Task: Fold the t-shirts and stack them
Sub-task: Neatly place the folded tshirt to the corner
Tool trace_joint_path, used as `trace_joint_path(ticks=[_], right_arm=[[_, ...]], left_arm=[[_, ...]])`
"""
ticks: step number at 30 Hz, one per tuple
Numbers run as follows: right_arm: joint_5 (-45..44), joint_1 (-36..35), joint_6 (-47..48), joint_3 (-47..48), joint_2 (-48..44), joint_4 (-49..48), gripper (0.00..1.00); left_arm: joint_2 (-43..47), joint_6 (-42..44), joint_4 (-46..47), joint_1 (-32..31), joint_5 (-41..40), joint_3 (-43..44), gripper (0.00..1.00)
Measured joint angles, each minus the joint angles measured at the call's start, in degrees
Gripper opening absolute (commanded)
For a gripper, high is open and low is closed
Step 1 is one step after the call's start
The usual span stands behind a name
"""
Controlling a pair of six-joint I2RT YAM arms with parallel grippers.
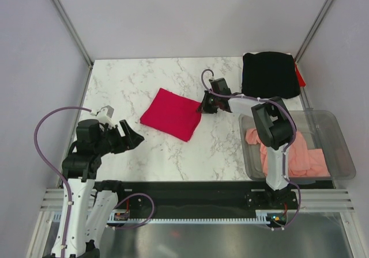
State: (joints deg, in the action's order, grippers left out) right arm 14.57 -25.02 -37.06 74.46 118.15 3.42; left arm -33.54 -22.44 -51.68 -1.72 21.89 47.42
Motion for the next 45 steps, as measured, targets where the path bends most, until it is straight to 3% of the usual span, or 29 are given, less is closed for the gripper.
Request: trace_joint_path(ticks=[8,17,27,45], right_arm=[[-6.67,1.53,12.59,13.99,0.15,17.57,0.00],[-17.88,2.91,25.64,24.85,-8.13,29.86,0.00],[-31.01,6.99,37.51,29.66,-9.33,32.52,0.00],[-35.98,17.33,46.49,31.71,-9.35,27.87,0.00]], left_arm=[[-0.04,0.00,0.02,0.04,0.76,0.00,0.80],[-0.17,0.00,0.04,0.11,0.79,0.00,0.80],[-0.94,0.00,0.04,0.17,0.79,0.00,0.80],[-2.16,0.00,0.17,0.90,0.79,-0.02,0.79]])
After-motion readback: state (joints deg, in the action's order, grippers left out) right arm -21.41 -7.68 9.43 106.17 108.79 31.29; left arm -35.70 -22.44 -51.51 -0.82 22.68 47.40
